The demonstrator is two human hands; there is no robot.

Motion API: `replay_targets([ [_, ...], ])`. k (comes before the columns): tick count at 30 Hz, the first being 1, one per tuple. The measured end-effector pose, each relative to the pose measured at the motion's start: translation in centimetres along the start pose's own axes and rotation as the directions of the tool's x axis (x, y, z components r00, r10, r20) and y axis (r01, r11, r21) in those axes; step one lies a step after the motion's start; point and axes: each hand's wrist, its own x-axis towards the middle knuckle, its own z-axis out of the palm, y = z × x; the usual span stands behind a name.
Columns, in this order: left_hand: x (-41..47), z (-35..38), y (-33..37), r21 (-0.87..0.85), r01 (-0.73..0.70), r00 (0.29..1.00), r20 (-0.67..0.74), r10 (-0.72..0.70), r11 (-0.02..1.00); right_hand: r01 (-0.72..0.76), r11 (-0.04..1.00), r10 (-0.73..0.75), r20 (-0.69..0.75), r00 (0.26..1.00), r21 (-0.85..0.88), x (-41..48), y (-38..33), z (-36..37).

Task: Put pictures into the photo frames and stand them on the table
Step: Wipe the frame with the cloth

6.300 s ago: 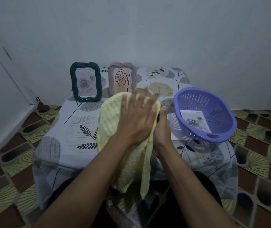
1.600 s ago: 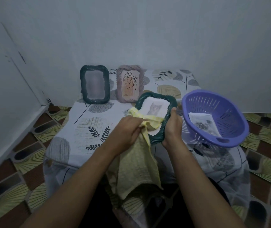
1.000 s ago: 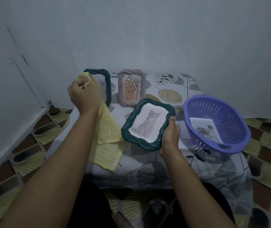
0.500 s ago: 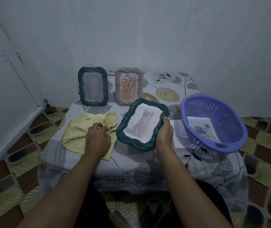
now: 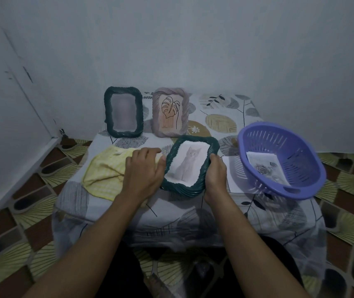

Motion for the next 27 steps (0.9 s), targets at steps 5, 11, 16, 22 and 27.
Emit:
replay_targets([
  [5, -0.6, -0.7, 2.5, -0.159, -0.208, 0.940, 0.241, 0.242, 0.965, 0.028, 0.999, -0.029, 0.055, 0.998, 0.027, -0.2, -0.4, 0.1],
  [11, -1.4, 0.7, 2.8, -0.098, -0.348, 0.920, 0.154, 0.360, 0.932, 0.046, 0.999, -0.046, 0.024, 0.999, 0.005, -0.1, -1.4, -0.5],
  [16, -1.7, 1.0, 2.8, -0.158, -0.352, 0.935, -0.015, 0.354, 0.923, 0.141, 0.989, -0.135, 0.113, 0.984, -0.039, -0.7, -2.4, -1.0],
  [22, -0.9, 0.3, 4.2, -0.498, 0.060, 0.992, -0.067, -0.108, 0.865, 0.179, 0.983, -0.165, 0.206, 0.965, -0.050, -0.7, -3.6, -1.0],
  [27, -0.9, 0.1, 5.6, -0.898, 0.430, 0.839, 0.363, -0.406, 0.087, 0.155, 0.984, -0.137, 0.176, 0.975, -0.093, 0.2, -2.8, -1.4],
])
